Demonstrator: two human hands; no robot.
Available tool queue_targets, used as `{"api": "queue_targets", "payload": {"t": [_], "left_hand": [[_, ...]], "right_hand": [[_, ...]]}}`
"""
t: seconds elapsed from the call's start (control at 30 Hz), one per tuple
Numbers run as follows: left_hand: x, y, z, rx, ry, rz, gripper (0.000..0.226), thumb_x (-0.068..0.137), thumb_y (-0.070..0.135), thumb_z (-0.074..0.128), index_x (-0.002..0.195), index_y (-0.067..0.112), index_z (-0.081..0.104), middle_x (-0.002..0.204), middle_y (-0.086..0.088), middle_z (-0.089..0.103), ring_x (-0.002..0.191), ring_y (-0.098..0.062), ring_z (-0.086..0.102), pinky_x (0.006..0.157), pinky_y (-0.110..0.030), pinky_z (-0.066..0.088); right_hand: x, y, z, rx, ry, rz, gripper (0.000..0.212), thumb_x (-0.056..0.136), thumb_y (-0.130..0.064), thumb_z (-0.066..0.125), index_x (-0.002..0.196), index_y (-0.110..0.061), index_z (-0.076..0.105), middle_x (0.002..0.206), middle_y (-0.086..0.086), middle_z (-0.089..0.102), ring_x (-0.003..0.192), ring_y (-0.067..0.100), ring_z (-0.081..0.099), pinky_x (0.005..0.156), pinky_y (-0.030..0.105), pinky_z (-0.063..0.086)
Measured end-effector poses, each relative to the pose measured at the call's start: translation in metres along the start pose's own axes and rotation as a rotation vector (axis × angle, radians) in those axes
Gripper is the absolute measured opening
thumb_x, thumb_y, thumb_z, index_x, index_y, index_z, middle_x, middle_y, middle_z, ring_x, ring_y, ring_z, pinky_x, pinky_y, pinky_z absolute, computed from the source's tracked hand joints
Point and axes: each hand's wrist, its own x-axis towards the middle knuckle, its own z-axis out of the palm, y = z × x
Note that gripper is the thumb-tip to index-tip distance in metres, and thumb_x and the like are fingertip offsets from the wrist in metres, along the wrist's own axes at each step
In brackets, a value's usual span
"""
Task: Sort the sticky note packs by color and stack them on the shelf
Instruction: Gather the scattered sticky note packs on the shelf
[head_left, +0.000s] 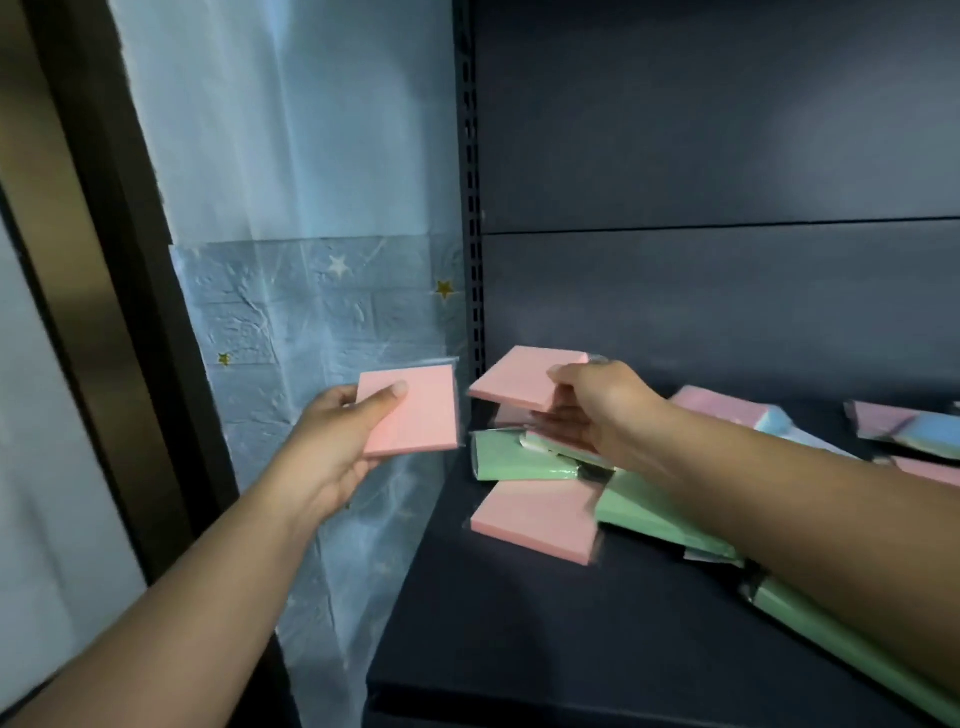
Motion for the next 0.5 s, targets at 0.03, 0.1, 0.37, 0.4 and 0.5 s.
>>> {"api": "queue_targets", "payload": {"t": [0.03, 0.1, 0.37, 0.4, 0.5], "left_hand": [[0.002, -0.004, 0.002, -0.013, -0.002, -0.007, 0.026, 0.088, 0.012, 0.059, 0.112, 0.005, 0.049, 0.085, -0.008, 0.062, 0.07, -0.015, 0.061, 0.044, -0.017, 0.052], [0.007, -0.01, 0.006, -0.02, -0.01, -0.014, 0.03, 0.088, 0.012, 0.059, 0.116, 0.006, 0.047, 0.085, -0.008, 0.061, 0.072, -0.015, 0.06, 0.045, -0.017, 0.052], [0.052, -0.009, 0.048, 0.077, -0.06, 0.025, 0.011, 0.088, 0.017, 0.061, 0.082, 0.01, 0.055, 0.069, -0.002, 0.066, 0.059, -0.012, 0.058, 0.06, -0.025, 0.041], [0.06, -0.011, 0.057, 0.108, -0.073, 0.037, 0.011, 0.088, 0.017, 0.061, 0.09, 0.007, 0.058, 0.077, -0.006, 0.068, 0.063, -0.014, 0.059, 0.061, -0.025, 0.041], [0.086, -0.021, 0.082, 0.239, -0.129, 0.017, 0.031, 0.09, 0.017, 0.06, 0.112, -0.004, 0.058, 0.104, -0.016, 0.062, 0.086, -0.021, 0.056, 0.061, -0.027, 0.041]], "right_hand": [[0.001, 0.002, -0.002, 0.004, 0.008, -0.003, 0.018, 0.095, -0.002, 0.039, 0.08, -0.006, 0.048, 0.056, 0.009, 0.056, 0.057, 0.021, 0.056, 0.073, 0.038, 0.053], [0.003, 0.004, -0.007, -0.015, 0.025, -0.003, 0.022, 0.093, 0.001, 0.04, 0.074, -0.004, 0.048, 0.055, 0.009, 0.055, 0.055, 0.021, 0.056, 0.069, 0.037, 0.055], [0.024, -0.033, -0.02, -0.132, 0.166, -0.111, 0.011, 0.096, -0.006, 0.043, 0.088, -0.004, 0.051, 0.064, 0.009, 0.048, 0.056, 0.019, 0.049, 0.063, 0.03, 0.048], [0.029, -0.037, -0.022, -0.122, 0.182, -0.115, 0.007, 0.096, -0.007, 0.043, 0.096, -0.005, 0.049, 0.066, 0.009, 0.049, 0.058, 0.019, 0.049, 0.067, 0.032, 0.049], [0.042, -0.04, -0.029, -0.088, 0.201, -0.1, 0.01, 0.097, -0.007, 0.041, 0.105, -0.009, 0.045, 0.068, 0.008, 0.049, 0.06, 0.019, 0.05, 0.075, 0.035, 0.047]]}}
